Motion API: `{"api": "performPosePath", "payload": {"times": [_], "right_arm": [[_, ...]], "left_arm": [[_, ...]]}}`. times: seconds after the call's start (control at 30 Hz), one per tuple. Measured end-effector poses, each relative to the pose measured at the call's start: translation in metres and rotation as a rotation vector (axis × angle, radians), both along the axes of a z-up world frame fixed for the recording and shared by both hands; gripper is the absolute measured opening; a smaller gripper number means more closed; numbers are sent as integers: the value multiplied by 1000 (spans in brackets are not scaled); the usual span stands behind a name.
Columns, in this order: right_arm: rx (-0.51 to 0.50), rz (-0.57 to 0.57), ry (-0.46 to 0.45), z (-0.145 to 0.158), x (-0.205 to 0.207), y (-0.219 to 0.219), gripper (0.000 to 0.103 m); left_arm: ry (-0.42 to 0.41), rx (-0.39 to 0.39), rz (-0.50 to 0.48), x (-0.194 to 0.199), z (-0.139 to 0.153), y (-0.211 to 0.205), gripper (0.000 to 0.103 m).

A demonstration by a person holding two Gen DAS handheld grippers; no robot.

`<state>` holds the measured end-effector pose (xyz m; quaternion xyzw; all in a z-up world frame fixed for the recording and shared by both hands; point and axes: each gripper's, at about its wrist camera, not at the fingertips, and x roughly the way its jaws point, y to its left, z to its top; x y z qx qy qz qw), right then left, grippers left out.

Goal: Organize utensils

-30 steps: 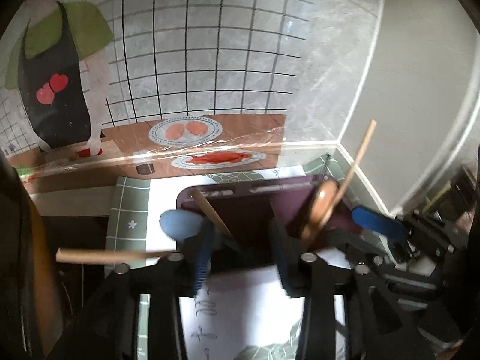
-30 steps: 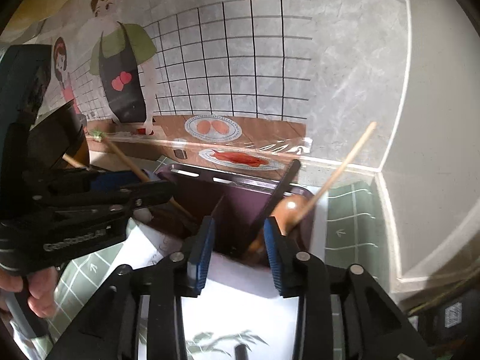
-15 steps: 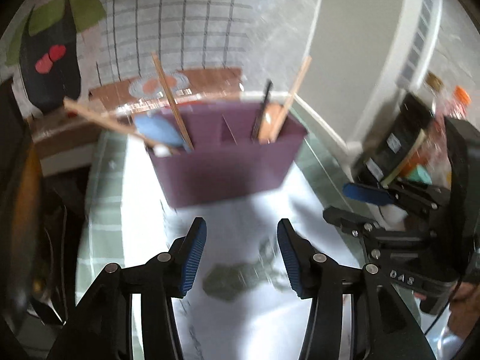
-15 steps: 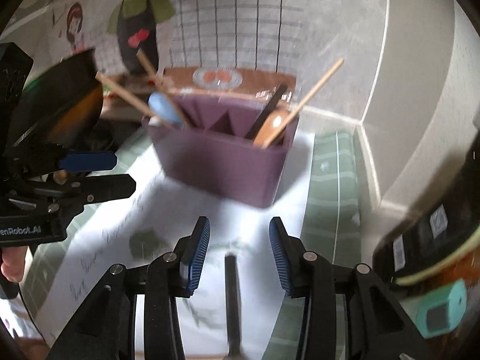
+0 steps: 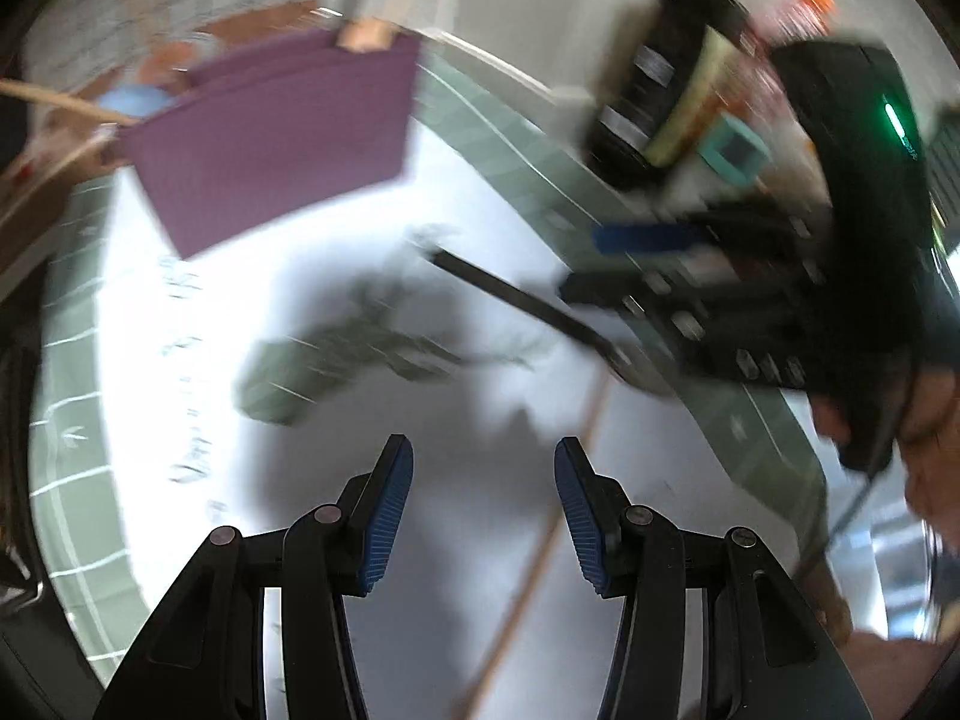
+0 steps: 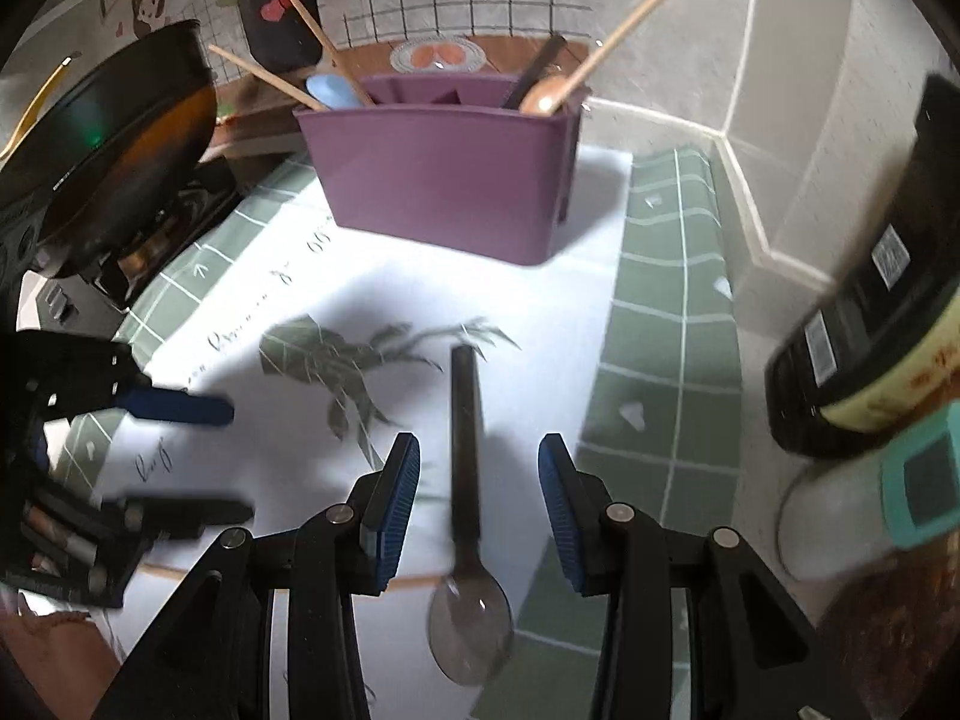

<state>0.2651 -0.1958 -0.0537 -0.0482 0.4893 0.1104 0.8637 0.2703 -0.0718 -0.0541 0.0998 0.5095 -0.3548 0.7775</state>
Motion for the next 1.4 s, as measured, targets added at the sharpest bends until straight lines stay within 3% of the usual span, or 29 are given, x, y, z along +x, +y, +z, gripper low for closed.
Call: {"api": "performPosePath", "payload": {"times": [0.23, 0.33, 0.4, 0.53, 0.67, 0.73, 0.93, 1.13, 1.2, 1.3, 1.4], "right_arm": [[6, 2, 8, 0, -5, -12, 39], [35, 27, 38, -1, -3, -12, 39], [39, 45, 54, -3, -2, -9, 39], [35, 49, 67, -10, 3, -4, 39], [25, 40, 86, -17, 13, -1, 39], [13, 49, 99, -21, 21, 4, 39], [-19, 52, 155, -34, 39, 19, 39], [-78, 60, 167, -40, 49, 33, 39], [-91, 66, 168, -40, 50, 35, 36], [-100, 102, 170, -39, 50, 42, 13], [-115, 140, 167, -39, 48, 49, 11]], "left_arm": [[24, 102, -238, -30, -16, -46, 50], [11, 175, -256, -33, -27, -60, 39], [18, 162, -246, -31, -26, -62, 28], [81, 114, -189, -21, -25, -61, 26], [6, 152, -157, -29, -26, -60, 9], [12, 139, -128, -29, -26, -53, 9], [-10, 120, 83, -2, -15, -13, 7], [-22, 118, 199, 12, -8, 18, 7], [-22, 118, 220, 16, -7, 29, 7], [-5, 113, 237, 19, -8, 40, 7], [38, 88, 210, 26, -11, 38, 7]]}}
